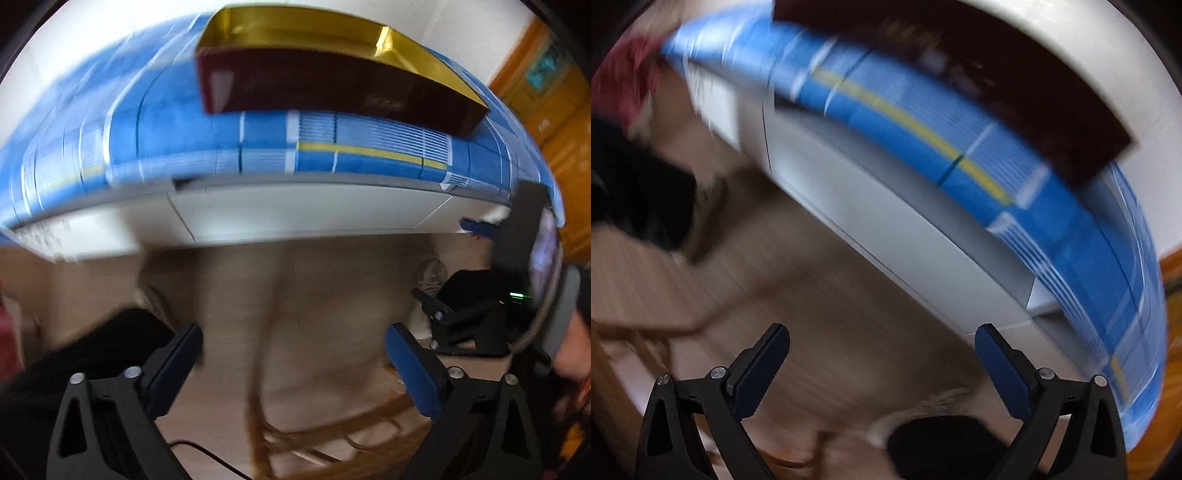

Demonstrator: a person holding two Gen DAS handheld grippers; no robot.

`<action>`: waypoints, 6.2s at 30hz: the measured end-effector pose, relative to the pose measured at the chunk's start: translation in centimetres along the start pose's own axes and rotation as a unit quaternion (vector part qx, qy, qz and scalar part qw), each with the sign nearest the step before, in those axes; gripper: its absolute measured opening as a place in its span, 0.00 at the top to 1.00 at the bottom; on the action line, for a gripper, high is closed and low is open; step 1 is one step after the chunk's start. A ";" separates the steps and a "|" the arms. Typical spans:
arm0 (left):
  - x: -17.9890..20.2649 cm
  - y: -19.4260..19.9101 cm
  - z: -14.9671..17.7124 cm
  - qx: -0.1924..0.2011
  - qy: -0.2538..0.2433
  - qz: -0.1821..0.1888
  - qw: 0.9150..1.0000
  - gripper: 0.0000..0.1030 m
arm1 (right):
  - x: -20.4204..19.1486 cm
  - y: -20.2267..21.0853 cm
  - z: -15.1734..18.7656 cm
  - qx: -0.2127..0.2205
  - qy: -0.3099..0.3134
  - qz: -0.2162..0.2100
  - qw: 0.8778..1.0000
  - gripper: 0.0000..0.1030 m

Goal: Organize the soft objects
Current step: 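Lower both tools toward the white drawer below the cabinet, then move both tools over the clothes inside the open drawer, then grasp the navy cloth with the right tool while the left tool grasps the pink cloth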

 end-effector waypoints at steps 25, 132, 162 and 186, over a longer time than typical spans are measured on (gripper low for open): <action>5.0 -12.2 -2.2 0.033 -0.435 -0.257 0.862 0.04 | 2.1 -11.3 -1.9 -0.075 0.272 0.165 0.945 0.16; 6.8 -12.8 2.8 -0.106 -0.307 -0.106 0.940 0.03 | -1.8 -5.4 4.6 -0.134 0.109 -0.052 0.984 0.37; 3.9 -17.0 -0.2 -0.166 -0.116 -0.074 0.976 0.00 | 6.0 -6.2 5.8 -0.158 -0.102 -0.042 0.981 0.29; 6.7 -20.1 1.7 -0.180 -0.171 -0.080 0.965 0.00 | -1.0 -17.2 2.4 -0.212 0.008 -0.058 0.975 0.59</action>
Point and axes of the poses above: each gripper's, at about its wrist camera, not at the fingertips, and y roughly against the way its jaws point, x to its right, z to its underside, the point moved 5 cm from there along -y, roughly the way its jaws point, and after that the axes turned 3 degrees about -z, right-handed, at the moved point
